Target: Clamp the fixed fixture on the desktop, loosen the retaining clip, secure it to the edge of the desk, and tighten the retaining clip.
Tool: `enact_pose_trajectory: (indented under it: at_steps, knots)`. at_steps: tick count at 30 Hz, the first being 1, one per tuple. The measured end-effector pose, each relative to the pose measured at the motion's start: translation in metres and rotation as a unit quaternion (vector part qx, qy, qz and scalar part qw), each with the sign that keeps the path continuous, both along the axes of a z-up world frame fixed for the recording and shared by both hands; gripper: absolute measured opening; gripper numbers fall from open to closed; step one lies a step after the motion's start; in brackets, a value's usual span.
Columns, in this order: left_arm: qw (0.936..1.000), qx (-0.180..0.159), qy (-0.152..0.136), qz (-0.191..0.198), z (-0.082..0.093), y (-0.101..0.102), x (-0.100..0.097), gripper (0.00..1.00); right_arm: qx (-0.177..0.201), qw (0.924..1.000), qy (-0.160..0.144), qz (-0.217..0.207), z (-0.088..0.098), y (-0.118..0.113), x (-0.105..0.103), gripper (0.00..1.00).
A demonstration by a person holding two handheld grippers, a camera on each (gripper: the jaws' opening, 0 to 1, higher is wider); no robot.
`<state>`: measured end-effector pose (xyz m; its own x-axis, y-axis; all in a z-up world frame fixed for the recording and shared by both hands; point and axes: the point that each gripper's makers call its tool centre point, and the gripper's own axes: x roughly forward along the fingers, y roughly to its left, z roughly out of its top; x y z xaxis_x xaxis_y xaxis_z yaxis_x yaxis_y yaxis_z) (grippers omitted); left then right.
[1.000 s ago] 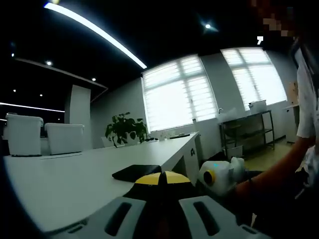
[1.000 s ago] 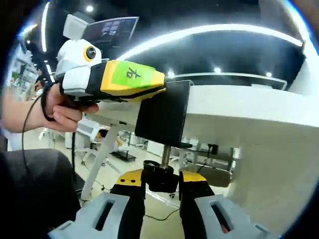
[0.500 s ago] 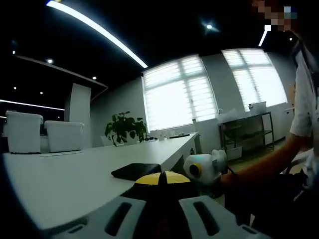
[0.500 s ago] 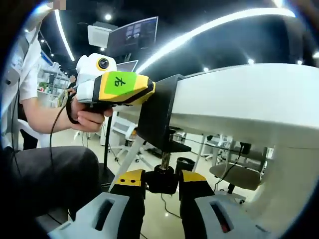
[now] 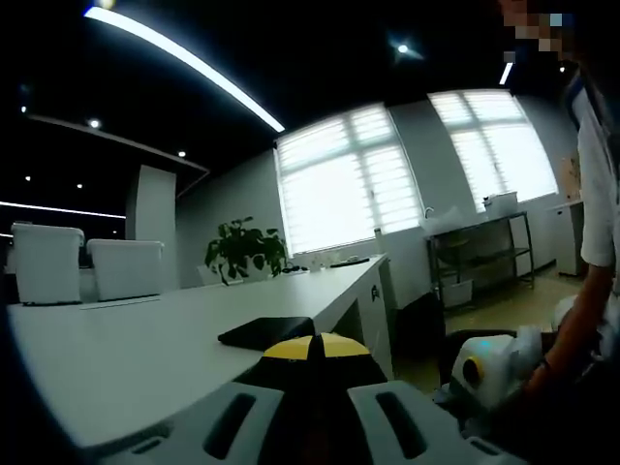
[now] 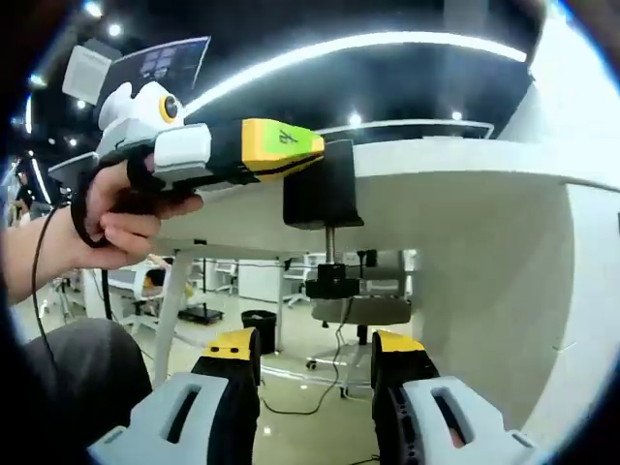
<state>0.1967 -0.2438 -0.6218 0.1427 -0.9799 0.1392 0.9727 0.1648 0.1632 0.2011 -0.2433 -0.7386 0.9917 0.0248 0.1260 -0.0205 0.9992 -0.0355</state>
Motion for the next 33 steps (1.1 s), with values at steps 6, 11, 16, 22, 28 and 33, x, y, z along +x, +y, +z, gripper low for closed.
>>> enact_pose_trajectory:
  at_steps: [6,11,16,22,28,33]
  knots:
    - [1.0,0.0,-0.002,0.001,0.0,0.0,-0.001,0.03,-0.045,0.9959,-0.048,-0.063,0.029,0.004,-0.001,0.44]
    - [1.0,0.001,-0.003,0.001,0.0,0.0,-0.001,0.03,-0.025,0.9933,-0.052,-0.1,0.036,-0.007,0.01,0.4]
    - [1.0,0.0,-0.002,0.002,0.0,0.0,0.0,0.03,-0.023,0.9935,-0.047,-0.101,0.035,-0.006,0.019,0.39]
    - [1.0,-0.005,0.007,0.0,0.001,0.0,0.0,0.03,-0.051,0.9944,-0.035,-0.086,0.035,-0.012,0.033,0.24]
    - [1.0,-0.003,0.008,-0.001,-0.001,-0.002,-0.001,0.03,-0.079,0.9961,-0.033,-0.024,0.038,-0.01,0.03,0.24]
    - [1.0,-0.003,0.007,-0.001,-0.001,-0.002,-0.001,0.03,-0.085,0.9945,-0.035,0.05,0.035,-0.006,0.044,0.24]
